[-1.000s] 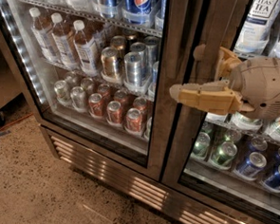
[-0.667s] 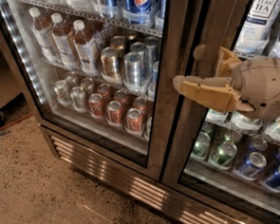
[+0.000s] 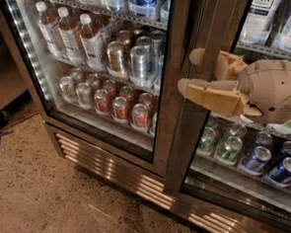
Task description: Open right fridge door
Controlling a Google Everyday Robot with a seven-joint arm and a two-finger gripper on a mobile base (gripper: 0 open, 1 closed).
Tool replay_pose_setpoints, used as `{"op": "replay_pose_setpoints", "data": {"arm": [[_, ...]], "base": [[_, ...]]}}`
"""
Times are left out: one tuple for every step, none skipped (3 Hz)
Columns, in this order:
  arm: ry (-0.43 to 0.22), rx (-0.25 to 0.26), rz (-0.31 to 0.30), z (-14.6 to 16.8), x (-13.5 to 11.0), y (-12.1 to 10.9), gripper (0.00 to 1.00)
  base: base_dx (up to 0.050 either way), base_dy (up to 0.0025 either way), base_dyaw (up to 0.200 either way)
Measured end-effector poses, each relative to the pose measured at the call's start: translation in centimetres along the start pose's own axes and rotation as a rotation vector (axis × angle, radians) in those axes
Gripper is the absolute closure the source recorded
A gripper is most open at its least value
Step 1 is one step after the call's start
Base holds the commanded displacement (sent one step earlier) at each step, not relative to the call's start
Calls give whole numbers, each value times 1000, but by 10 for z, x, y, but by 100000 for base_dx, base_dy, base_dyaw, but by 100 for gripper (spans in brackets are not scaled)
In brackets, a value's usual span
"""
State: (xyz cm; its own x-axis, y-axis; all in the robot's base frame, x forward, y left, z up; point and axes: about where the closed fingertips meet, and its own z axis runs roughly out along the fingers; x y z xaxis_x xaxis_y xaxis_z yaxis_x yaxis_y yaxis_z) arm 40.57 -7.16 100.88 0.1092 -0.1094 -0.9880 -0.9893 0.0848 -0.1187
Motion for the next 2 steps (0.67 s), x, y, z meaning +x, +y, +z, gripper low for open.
{"op": "replay_pose_setpoints", "data": {"arm": [[0,0,0,0,0,0,100],[0,0,0,0,0,0,100]], "base": [[-5000,-1,5],[-5004,7,-56]]}}
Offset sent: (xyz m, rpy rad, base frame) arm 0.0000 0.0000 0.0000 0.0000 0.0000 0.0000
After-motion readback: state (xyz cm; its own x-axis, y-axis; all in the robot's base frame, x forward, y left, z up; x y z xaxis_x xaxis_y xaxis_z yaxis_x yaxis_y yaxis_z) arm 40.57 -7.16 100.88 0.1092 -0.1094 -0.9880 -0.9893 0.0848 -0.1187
